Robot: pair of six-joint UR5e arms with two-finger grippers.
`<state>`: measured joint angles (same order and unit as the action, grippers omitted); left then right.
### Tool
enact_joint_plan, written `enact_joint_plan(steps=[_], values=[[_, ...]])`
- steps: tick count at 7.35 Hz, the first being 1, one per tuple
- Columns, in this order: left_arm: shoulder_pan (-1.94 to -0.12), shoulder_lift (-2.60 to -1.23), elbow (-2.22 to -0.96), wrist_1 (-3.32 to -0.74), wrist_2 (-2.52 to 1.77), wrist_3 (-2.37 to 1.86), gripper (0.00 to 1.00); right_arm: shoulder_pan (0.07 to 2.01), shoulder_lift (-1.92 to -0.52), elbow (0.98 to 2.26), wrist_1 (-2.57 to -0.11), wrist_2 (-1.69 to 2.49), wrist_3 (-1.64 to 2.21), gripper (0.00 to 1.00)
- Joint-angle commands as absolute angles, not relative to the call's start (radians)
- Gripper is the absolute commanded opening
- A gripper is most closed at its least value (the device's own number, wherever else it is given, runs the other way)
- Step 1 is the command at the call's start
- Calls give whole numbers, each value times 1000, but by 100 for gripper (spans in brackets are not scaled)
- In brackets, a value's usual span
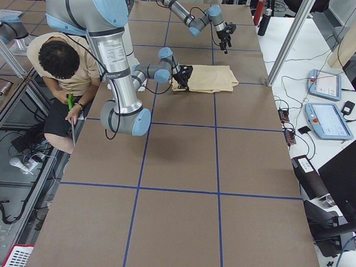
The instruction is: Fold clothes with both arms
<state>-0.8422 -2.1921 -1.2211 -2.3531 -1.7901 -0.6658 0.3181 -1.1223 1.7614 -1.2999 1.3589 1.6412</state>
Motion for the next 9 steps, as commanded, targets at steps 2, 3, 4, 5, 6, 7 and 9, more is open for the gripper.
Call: enact_joint_plan(steps=[2, 3, 4, 5, 6, 7, 9], values=[[-842, -2192, -1220, -2353, -1792, -666, 100, 339, -1085, 1743, -1324, 1370, 1495, 100], [-842, -2192, -1221, -2353, -1792, -666, 100, 341, -1059, 1741, -1400, 1373, 1483, 100], [-842, -2192, -1221, -2353, -1792, -666, 100, 339, -1034, 1741, -1470, 1373, 1436, 100], [-842, -2192, -1220, -2353, -1792, -666, 100, 331, -1037, 1738, -1494, 1382, 1375, 100], [-842, -2192, -1221, -2353, -1792, -666, 100, 312, -1037, 1729, -1494, 1381, 1340, 100], [-842, -2192, -1221, -2353, -1792, -666, 100, 299, -1042, 1721, -1496, 1381, 1339, 98], [-842, -2192, -1220, -2353, -1792, -666, 100, 293, -1035, 1723, -1546, 1382, 1310, 93]])
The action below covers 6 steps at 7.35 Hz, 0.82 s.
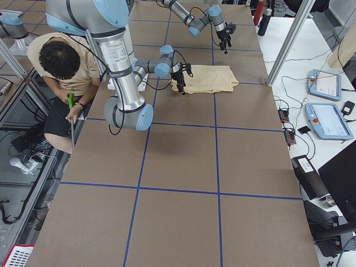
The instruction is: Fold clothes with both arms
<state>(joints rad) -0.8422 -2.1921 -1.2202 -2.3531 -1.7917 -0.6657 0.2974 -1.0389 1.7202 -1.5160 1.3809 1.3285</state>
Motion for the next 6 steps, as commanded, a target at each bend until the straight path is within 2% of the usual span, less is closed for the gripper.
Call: enact_joint_plan(steps=[1, 4, 6], values=[[-842, -2192, -1220, -2353, -1792, -666, 100, 299, -1040, 1724, -1548, 1381, 1264, 90], [-842, -2192, -1220, -2355, -1792, -666, 100, 385, -1090, 1750, -1557, 1382, 1123, 89], [-842, -2192, -1220, -2353, -1793, -663, 100, 393, -1262, 1869, -1554, 1378, 1123, 89]])
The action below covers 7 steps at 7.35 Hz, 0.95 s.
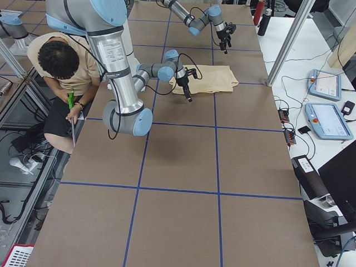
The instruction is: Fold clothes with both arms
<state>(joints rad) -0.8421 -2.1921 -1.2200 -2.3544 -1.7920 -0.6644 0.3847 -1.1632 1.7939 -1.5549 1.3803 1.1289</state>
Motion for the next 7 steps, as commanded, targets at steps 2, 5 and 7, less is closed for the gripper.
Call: enact_joint_plan(steps=[2, 5, 7], values=[[-842, -2192, -1221, -2353, -1796, -664, 100, 403, -1251, 1911, -1546, 1377, 1144, 91], [-842, -2192, -1221, -2353, -1796, -666, 100, 495, -934, 1646, -1546, 1416, 1175, 97], [-841, -2192, -1221, -2353, -1796, -667, 100, 521, -827, 1453, -1539, 1419, 1178, 100]])
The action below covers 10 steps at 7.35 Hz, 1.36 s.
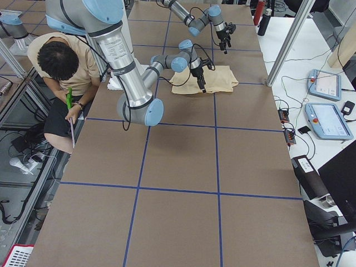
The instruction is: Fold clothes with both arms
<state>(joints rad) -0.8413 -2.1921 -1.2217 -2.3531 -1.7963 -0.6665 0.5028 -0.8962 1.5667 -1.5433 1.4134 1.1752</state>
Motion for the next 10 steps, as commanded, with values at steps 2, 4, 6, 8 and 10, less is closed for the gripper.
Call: enact_joint_plan(steps=[2, 4, 6, 8, 10], values=[[-841, -2192, -1221, -2353, -1796, -667, 100, 523, -818, 1399, -1525, 1430, 1184, 100], [-841, -2192, -1221, -2353, -1796, -667, 100, 522, -790, 1339, -1523, 1430, 1189, 100], [-839, -2192, -1221, -2355, -1796, -667, 100, 529, -792, 1339, -1528, 1439, 1177, 100], [-833, -2192, -1221, -2355, -1796, -667, 100, 575, -816, 1341, -1537, 1499, 1140, 100], [-831, -2192, -1221, -2356, -1796, -669, 100, 618, -909, 1411, -1536, 1500, 1059, 100]])
